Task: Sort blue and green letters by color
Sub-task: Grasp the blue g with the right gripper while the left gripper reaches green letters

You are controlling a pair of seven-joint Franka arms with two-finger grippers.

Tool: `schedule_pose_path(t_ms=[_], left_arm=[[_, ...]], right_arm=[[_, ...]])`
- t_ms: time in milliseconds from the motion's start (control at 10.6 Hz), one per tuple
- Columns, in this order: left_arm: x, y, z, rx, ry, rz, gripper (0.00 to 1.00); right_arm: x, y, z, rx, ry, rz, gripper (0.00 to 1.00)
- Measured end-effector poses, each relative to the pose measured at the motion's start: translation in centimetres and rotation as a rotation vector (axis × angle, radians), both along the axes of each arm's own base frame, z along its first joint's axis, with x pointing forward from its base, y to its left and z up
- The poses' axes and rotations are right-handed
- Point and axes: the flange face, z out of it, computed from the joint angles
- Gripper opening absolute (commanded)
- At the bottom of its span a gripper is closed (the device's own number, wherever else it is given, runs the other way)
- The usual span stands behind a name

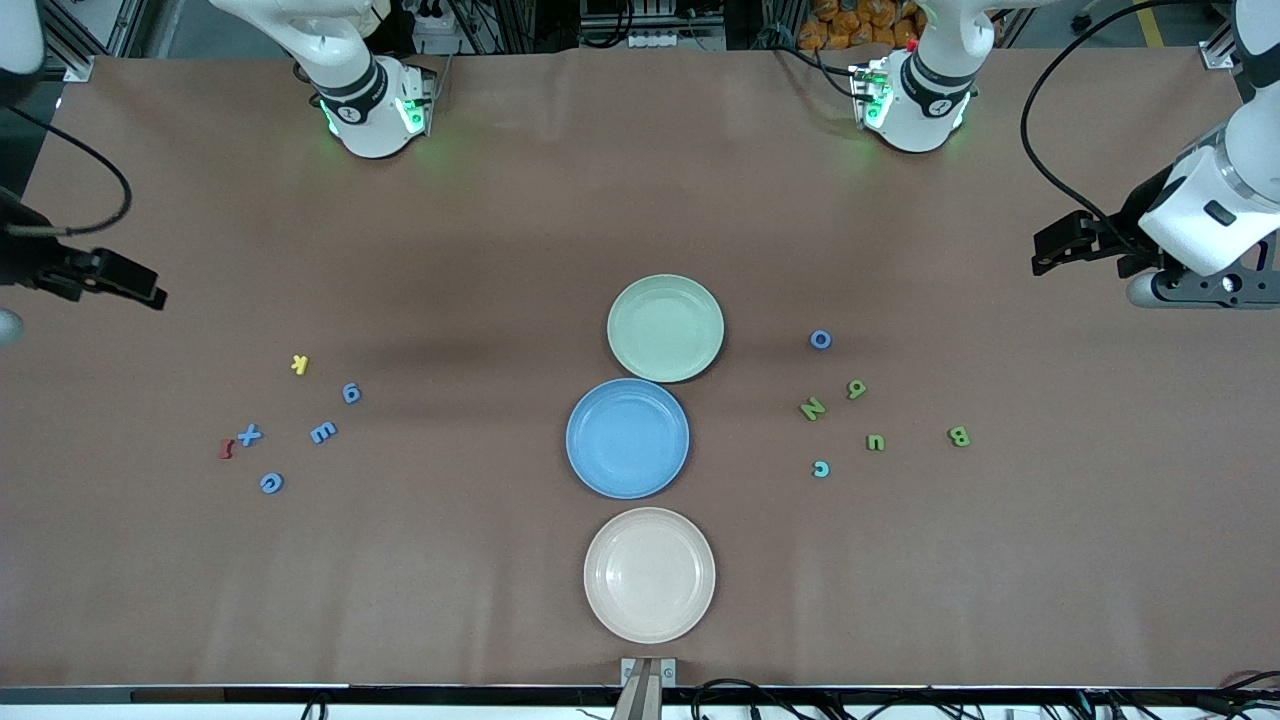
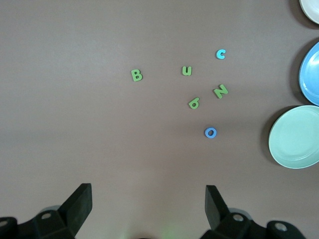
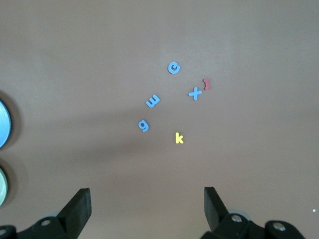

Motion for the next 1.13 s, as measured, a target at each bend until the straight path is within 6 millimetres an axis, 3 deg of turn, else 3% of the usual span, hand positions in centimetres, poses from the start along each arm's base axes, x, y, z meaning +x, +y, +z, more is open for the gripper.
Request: schedule_pose_path(t_ms=[376,658,846,1128], left_arm=[[0.0,0.0,-0.2,0.000,0.005,0.000,1.00],[-0.1,-0.2,-1.5,0.001,0.018,-0.004,1.00],[-0.2,-1.1,-3.1,0.002,0.027,-0.020,1.00],[-0.6,-3.5,-7.1,0.003,0.039,-0.061,1.00]], right_arm=[[2.5,1.5,-6.7,-0.003,-0.033,-0.091,1.00],[2.7,1.8,-12.8,-0.004,-0.045,-0.166,1.00],[2.4,2.0,-14.6,-0.005,-0.034,-0.178,1.00],[2.3,2.1,-15.4,-0.006,-0.018,-0.178,1.00]])
